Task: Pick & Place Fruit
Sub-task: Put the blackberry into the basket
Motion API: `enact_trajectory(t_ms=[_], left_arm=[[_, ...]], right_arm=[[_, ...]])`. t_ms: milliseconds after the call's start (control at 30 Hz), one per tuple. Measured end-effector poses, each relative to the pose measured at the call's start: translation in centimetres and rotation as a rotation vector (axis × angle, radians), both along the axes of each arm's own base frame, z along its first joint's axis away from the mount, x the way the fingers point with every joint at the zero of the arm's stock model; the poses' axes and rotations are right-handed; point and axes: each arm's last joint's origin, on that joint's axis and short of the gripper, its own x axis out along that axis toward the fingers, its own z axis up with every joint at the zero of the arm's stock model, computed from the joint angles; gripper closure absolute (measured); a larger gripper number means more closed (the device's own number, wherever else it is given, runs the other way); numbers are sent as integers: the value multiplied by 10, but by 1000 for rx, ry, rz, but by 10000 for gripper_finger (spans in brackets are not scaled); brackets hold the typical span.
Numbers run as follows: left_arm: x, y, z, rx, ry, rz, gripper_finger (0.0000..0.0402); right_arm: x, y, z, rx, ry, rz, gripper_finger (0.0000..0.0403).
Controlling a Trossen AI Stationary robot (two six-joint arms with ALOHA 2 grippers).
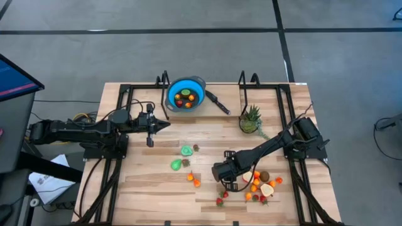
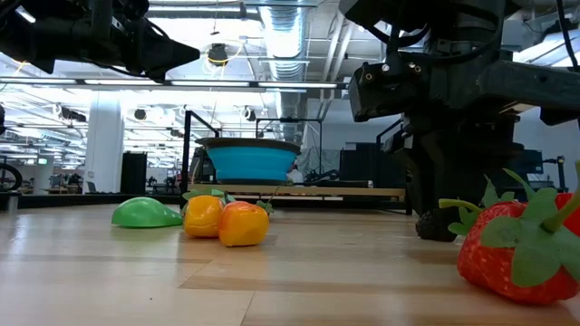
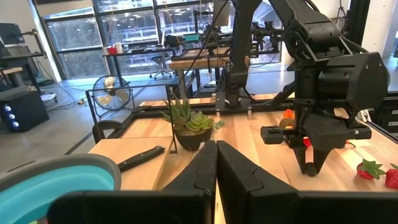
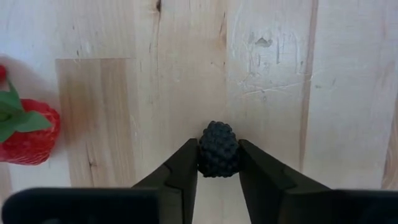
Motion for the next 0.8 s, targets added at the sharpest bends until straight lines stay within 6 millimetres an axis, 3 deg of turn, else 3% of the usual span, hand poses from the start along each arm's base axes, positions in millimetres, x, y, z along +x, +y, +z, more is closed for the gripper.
enact_trajectory(t_ms=[167, 367, 800], left_arm=[[0, 0, 0, 0, 2, 0, 399], [0, 0, 0, 0, 3, 0, 399], [0, 0, 0, 0, 3, 0, 399]], right_arm=[[-1, 1, 6, 19, -12, 4, 321], [-3, -4, 30, 43, -79, -6, 318], [21, -46, 105, 7, -346, -130, 320]])
